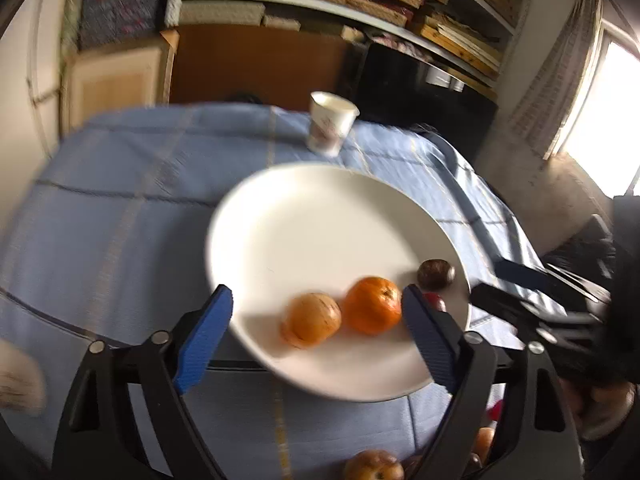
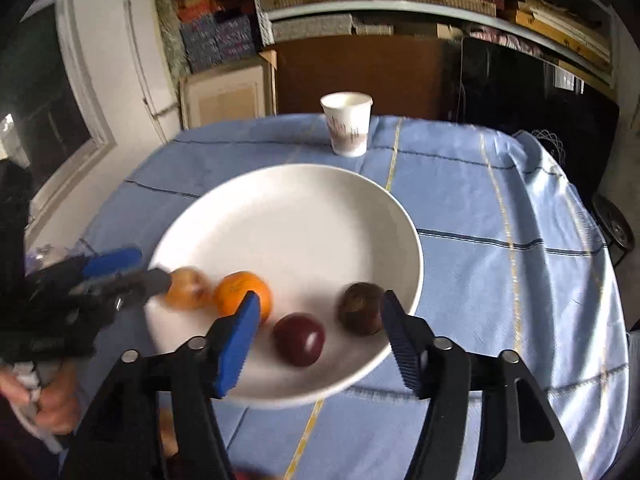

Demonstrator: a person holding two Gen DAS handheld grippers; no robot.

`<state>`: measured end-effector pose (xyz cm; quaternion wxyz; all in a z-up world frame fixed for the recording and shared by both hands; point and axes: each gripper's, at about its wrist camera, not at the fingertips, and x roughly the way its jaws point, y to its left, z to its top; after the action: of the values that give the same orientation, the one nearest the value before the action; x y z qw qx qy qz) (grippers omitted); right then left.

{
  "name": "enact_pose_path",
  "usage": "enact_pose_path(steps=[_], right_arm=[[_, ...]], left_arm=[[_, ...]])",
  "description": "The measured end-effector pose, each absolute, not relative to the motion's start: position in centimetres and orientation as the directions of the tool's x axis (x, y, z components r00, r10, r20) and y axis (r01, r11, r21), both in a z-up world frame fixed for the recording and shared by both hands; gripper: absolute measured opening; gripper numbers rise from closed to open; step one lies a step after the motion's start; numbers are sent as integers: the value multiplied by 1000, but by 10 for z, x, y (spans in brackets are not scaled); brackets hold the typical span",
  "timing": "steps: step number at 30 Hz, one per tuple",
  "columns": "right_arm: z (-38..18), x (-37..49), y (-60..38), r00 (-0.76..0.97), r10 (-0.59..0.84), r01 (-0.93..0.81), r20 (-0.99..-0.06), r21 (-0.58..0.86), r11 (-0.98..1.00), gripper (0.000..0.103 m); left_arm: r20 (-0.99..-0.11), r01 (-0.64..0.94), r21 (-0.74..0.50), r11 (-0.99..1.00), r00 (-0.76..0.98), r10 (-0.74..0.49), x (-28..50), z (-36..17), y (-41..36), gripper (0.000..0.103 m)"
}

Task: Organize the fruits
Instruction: 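Lower both fruits into the white plate and open both grippers, then grasp the tangerine with the green stem using the right gripper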

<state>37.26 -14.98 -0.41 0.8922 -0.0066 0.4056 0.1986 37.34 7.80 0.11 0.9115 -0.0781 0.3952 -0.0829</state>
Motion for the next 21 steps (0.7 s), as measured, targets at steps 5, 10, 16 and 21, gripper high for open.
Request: enact_pose_path(steps=[5, 10, 16, 21], right_arm=[[12, 315, -173, 607, 391, -364, -692, 196, 911, 73], [0, 241, -197, 625, 320, -333, -712, 128, 934, 73], [-28, 156, -205, 685, 248, -319, -685, 23, 947, 73], [-56, 130, -200, 638, 274, -340, -719, 55, 939, 52]], left_arm=[[-696, 80, -170, 982, 696, -177, 345, 38, 73, 98], [-701, 132, -105, 986, 693, -168, 302, 45, 60, 98], [-752, 169, -116, 979, 628, -198, 242, 13, 60, 98], [-719, 198, -116, 973, 660, -220, 186, 0, 59, 98]])
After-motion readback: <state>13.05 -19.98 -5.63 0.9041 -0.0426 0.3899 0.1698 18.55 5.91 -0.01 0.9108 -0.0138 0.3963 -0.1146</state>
